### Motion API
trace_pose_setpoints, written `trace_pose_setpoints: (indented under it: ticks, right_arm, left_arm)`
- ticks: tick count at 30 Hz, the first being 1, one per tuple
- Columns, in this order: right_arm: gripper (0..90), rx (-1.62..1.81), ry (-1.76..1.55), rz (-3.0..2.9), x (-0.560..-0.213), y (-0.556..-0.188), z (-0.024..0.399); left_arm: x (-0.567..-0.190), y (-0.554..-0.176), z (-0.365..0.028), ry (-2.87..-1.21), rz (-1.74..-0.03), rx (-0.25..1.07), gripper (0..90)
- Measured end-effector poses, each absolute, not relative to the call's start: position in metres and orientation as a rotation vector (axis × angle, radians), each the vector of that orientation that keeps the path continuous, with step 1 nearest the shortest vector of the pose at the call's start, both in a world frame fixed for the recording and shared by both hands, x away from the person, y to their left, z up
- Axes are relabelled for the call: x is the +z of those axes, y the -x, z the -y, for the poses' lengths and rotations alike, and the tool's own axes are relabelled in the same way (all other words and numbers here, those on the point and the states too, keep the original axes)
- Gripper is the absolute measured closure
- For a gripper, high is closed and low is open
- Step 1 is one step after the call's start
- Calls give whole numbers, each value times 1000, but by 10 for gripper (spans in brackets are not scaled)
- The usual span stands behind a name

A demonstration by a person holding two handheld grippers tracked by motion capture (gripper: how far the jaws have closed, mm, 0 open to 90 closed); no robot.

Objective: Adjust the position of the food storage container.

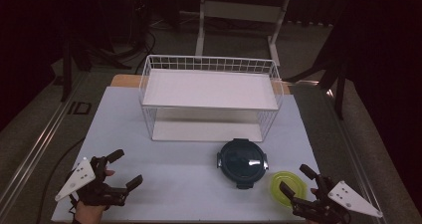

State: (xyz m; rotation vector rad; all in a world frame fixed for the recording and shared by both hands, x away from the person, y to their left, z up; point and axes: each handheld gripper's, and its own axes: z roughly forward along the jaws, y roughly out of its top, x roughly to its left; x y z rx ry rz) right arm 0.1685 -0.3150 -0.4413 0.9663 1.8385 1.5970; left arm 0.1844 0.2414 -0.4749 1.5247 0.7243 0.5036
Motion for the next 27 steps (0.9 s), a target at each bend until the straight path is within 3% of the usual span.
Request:
trace_pose_setpoints:
  ticks: [15, 27]
  right_arm:
    - [101, 1588, -894, -1935, -414, -165, 302]
    - [107, 1566, -924, -2052, -392, -213, 305]
  left_arm:
    - [-473, -180, -239, -1529, -694, 502, 0]
    - [-473, -178, -241, -1517, -692, 494, 0]
